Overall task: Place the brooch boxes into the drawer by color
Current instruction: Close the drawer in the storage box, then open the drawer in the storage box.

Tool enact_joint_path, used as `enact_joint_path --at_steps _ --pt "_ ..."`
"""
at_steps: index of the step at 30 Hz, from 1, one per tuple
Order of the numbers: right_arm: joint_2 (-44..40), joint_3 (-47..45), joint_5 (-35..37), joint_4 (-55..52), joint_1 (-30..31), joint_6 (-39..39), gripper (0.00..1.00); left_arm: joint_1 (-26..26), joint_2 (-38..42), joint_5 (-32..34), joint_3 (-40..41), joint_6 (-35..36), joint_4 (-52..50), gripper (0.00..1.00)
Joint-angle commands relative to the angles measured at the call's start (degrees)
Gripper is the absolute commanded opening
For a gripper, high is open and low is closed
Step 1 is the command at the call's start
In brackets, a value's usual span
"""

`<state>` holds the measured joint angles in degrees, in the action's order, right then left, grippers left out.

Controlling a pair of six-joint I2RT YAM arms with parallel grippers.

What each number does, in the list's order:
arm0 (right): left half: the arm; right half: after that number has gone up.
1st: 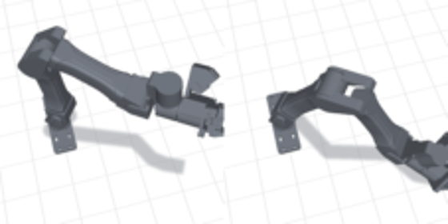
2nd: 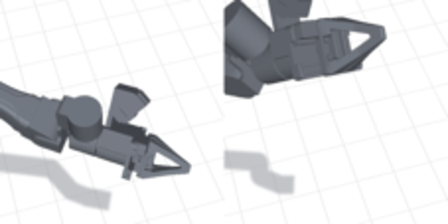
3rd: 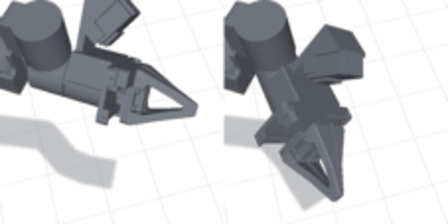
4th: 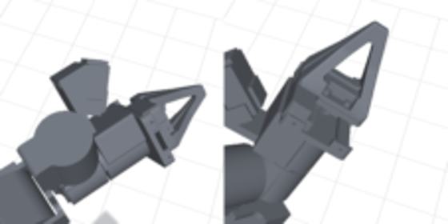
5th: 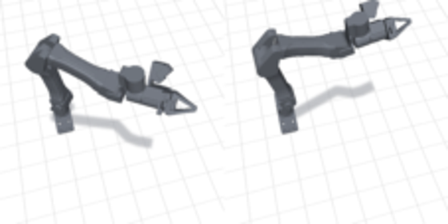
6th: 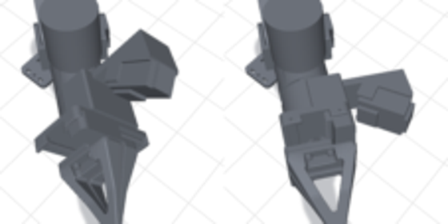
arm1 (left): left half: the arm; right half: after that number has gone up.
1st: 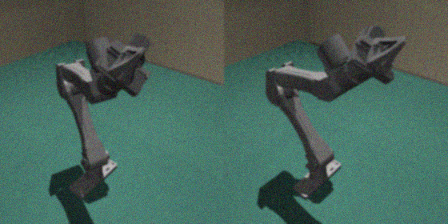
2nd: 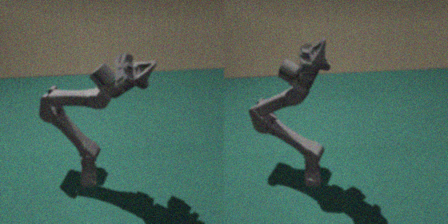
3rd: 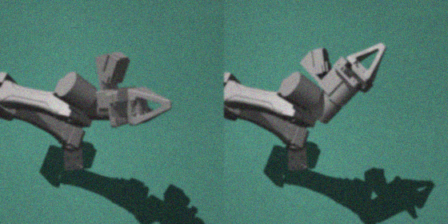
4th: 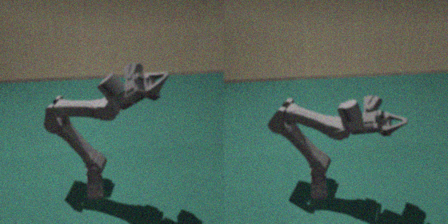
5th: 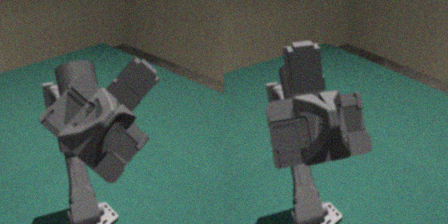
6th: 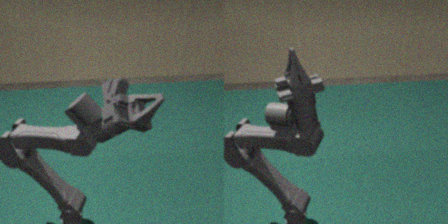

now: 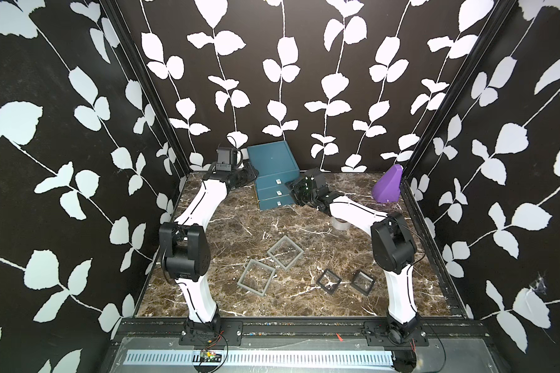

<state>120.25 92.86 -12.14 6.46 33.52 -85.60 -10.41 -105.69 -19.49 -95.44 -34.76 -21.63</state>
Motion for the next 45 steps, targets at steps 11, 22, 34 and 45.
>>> enact_joint_path --at_steps 11,22,34,45 --pt "7.1 2.9 -3.6 9.7 0.9 -5.1 0.52 -0.9 1.4 -2.2 1.2 0.8 -4.6 0.23" --pt "9.9 4.9 -3.5 11.5 1.9 -7.9 0.41 -0.9 1.0 -2.9 0.9 1.2 -4.8 0.23" --pt "7.8 2.4 -0.7 11.6 2.1 -8.4 0.00 -0.9 1.0 -3.0 0.8 1.4 -5.0 0.23" --pt "2.5 -4.6 -2.0 12.5 2.2 -10.2 0.00 -0.9 1.0 -2.6 0.6 1.6 -5.2 0.23"
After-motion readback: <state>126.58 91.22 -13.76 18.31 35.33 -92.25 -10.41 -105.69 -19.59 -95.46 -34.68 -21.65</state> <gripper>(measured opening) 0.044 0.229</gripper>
